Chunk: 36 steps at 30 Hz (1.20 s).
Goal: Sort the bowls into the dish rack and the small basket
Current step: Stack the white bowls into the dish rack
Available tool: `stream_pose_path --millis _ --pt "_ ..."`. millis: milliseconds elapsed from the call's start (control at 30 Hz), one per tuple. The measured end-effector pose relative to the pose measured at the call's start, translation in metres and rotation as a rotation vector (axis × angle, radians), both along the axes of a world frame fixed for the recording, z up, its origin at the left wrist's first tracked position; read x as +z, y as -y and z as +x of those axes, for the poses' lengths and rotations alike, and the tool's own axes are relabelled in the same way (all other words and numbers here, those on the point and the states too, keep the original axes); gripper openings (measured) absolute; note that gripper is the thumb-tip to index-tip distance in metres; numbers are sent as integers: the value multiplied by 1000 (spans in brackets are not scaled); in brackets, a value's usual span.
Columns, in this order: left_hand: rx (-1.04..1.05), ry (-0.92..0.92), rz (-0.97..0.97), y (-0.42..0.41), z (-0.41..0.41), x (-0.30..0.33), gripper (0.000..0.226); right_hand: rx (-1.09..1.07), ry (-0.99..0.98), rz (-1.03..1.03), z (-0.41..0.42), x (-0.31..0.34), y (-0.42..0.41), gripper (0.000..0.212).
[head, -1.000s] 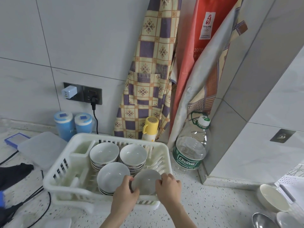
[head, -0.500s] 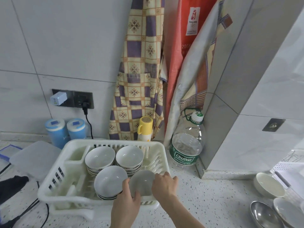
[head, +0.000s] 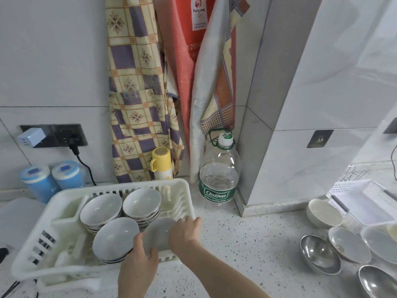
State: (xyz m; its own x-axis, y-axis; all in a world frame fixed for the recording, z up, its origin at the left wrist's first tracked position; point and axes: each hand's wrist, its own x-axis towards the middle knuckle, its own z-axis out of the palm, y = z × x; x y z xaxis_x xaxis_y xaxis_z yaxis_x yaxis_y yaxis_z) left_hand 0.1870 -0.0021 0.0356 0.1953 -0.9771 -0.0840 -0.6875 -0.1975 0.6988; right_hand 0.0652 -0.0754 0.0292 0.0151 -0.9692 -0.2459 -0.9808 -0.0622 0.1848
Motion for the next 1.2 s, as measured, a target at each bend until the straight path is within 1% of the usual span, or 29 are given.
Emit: stream_pose_path --millis 100,167,233,300,333,400,500,567,667,767,900,1000,1133,1200 --pt "83 -15 54 2 -3 -3 42 14 176 -97 -9 -4 -9 51" --pt "127 -45 33 0 -10 -4 44 56 286 -144 -19 -2 -21 58" --pt "176 -86 -43 -7 -23 -2 45 123 484 -152 -36 2 -35 56" --pt "229 -151 -154 -21 -45 1 40 160 754 -129 -59 10 -55 56" --pt "256 -189 -205 -30 -60 2 35 181 855 -111 -72 12 -66 57" --pt "276 -270 -263 -47 -96 4 29 212 1019 -83 -101 13 -86 56" --pt "241 -404 -280 -67 -152 1 31 135 1211 -22 -150 14 -108 53" --pt "233 -491 -239 -80 -187 -3 36 62 1253 11 -185 13 -120 50" --pt "179 -613 -118 -100 -232 -12 30 -91 1292 29 -241 8 -137 45" --pt "70 -682 20 -109 -274 -16 25 -278 1337 -66 -296 3 -153 40" --pt "-118 -671 161 -115 -323 -14 21 -564 1459 -268 -355 2 -174 32" --pt "-238 -640 246 -121 -352 -16 18 -689 1505 -435 -387 6 -190 29" --pt "-325 -630 404 -128 -386 -20 21 -844 1463 -609 -426 7 -213 29" --pt "-367 -607 487 -129 -405 -23 28 -963 1444 -690 -445 5 -224 27"
